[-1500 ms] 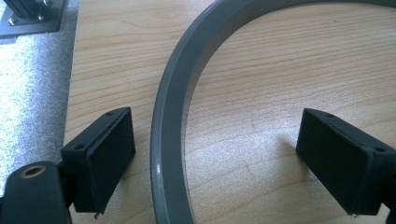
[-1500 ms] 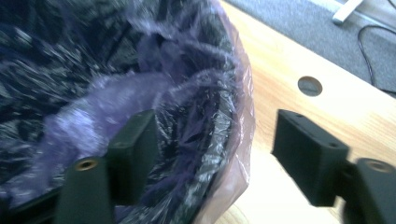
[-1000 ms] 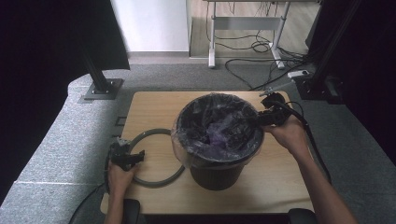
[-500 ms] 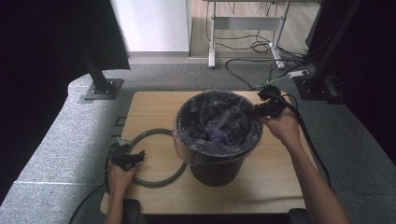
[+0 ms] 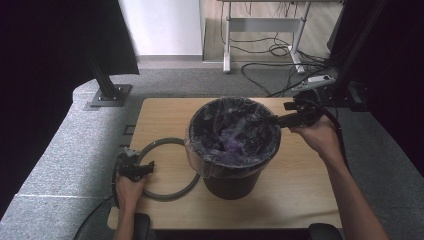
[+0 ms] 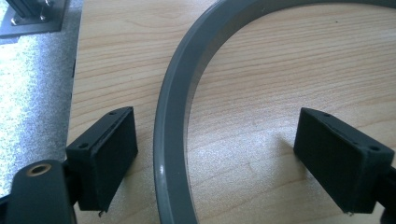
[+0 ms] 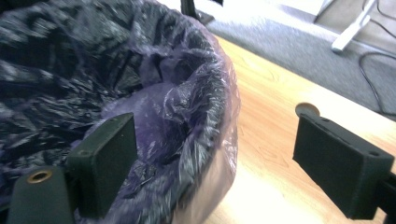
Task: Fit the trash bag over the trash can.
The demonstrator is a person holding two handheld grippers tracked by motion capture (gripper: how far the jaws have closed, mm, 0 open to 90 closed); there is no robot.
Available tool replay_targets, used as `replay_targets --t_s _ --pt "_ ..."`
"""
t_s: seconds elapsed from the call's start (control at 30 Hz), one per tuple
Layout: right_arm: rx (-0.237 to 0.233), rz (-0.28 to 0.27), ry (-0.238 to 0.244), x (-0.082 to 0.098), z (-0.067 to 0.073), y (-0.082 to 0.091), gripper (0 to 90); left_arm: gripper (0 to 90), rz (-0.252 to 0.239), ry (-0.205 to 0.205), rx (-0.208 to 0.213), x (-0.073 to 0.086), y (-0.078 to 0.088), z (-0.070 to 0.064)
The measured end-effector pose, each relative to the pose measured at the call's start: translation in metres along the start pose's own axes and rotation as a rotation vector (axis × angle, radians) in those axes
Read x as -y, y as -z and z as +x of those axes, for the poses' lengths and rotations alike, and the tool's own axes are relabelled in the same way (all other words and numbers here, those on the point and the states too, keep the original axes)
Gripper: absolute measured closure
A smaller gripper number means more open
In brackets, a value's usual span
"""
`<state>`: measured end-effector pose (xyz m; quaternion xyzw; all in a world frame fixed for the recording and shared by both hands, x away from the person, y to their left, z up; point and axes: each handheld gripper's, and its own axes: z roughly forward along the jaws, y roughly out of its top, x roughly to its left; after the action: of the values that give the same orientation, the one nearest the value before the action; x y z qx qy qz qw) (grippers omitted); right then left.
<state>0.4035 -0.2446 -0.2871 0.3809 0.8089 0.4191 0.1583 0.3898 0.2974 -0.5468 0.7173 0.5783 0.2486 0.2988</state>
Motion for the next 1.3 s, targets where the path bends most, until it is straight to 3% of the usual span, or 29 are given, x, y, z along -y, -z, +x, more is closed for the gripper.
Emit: replay_targets --t_s 0.27,0.5,0.67,0.9,1.3 --pt "0.031 -0.055 0.009 0.022 -0.013 0.020 0.0 13.7 -0.004 -0.002 0.004 0.000 0.000 0.000" --pt "0.051 -0.072 0.039 0.045 -0.019 0.022 0.0 13.5 0.001 0.000 -0.001 0.000 0.000 0.000" --pt "0.066 -0.065 0.046 0.063 -0.022 0.015 0.0 5.7 0.028 -0.016 0.013 0.001 0.002 0.000" --pt "0.075 -0.033 0.023 0.096 -0.032 -0.002 0.0 5.3 0.017 -0.013 0.013 0.003 0.002 0.000" --pt "0.105 0.006 -0.028 0.151 -0.044 -0.026 0.0 4.8 0.019 -0.046 0.044 0.007 0.006 0.003"
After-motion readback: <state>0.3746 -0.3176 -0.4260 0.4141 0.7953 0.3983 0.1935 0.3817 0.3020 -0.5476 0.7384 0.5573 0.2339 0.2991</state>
